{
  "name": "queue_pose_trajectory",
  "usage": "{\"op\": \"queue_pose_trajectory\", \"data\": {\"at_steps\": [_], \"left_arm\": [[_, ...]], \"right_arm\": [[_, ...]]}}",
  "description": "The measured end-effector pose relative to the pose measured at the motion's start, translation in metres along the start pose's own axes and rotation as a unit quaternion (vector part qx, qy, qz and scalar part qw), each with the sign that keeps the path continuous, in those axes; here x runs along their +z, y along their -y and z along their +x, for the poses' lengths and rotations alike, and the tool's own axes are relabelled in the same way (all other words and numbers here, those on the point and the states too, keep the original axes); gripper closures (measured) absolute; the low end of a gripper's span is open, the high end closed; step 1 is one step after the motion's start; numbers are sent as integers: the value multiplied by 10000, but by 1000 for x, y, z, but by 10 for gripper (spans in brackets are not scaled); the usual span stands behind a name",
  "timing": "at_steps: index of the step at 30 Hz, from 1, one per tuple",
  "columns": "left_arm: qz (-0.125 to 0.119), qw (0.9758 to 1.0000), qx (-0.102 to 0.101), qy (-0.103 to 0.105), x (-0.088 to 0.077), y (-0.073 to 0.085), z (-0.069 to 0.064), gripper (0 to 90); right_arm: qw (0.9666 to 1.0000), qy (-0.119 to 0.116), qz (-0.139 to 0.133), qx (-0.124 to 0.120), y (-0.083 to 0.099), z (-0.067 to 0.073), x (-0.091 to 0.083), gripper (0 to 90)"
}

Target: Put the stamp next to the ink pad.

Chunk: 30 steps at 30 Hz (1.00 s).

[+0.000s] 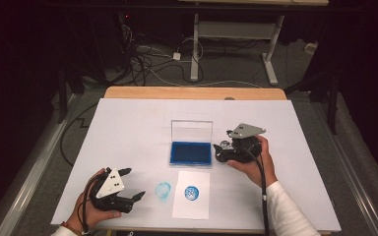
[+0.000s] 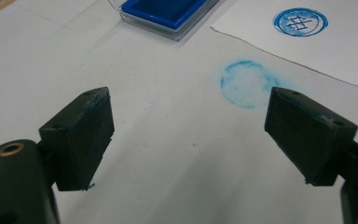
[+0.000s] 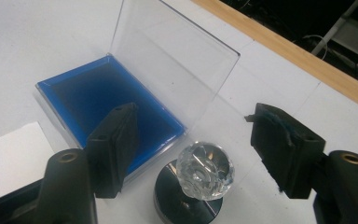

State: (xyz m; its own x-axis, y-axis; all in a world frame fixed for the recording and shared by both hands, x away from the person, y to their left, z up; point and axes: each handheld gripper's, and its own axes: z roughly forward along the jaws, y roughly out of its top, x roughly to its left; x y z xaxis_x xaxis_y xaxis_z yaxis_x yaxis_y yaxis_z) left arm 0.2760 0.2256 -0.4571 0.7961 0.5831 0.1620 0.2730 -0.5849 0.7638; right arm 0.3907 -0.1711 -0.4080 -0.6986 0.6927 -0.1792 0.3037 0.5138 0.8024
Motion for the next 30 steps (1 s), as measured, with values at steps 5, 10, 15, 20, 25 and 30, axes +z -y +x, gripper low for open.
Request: {"op": "queue_pose_trajectory", "data": {"at_steps": [5,10,15,20,25,30], "left_arm": [[-19,10000,-18,-1,-1,0,0,152],[-13,10000,-20,-4,-1,0,0,152],[-6,10000,-15,1,-1,0,0,152],[-10,10000,-29,6,-1,0,1,152],[24,10000,-5,7,0,0,0,152],[11,10000,-6,-3,-1,0,0,153]], "right_arm": [[9998,82,-153,-30,-3,4,-10,285],[9995,79,-277,-88,-4,6,-18,271],[9993,94,-320,-149,-5,9,-24,266],[9990,123,-367,-214,-4,12,-31,260],[9988,158,-377,-270,2,15,-39,260],[9983,213,-421,-334,8,19,-46,262]]}}
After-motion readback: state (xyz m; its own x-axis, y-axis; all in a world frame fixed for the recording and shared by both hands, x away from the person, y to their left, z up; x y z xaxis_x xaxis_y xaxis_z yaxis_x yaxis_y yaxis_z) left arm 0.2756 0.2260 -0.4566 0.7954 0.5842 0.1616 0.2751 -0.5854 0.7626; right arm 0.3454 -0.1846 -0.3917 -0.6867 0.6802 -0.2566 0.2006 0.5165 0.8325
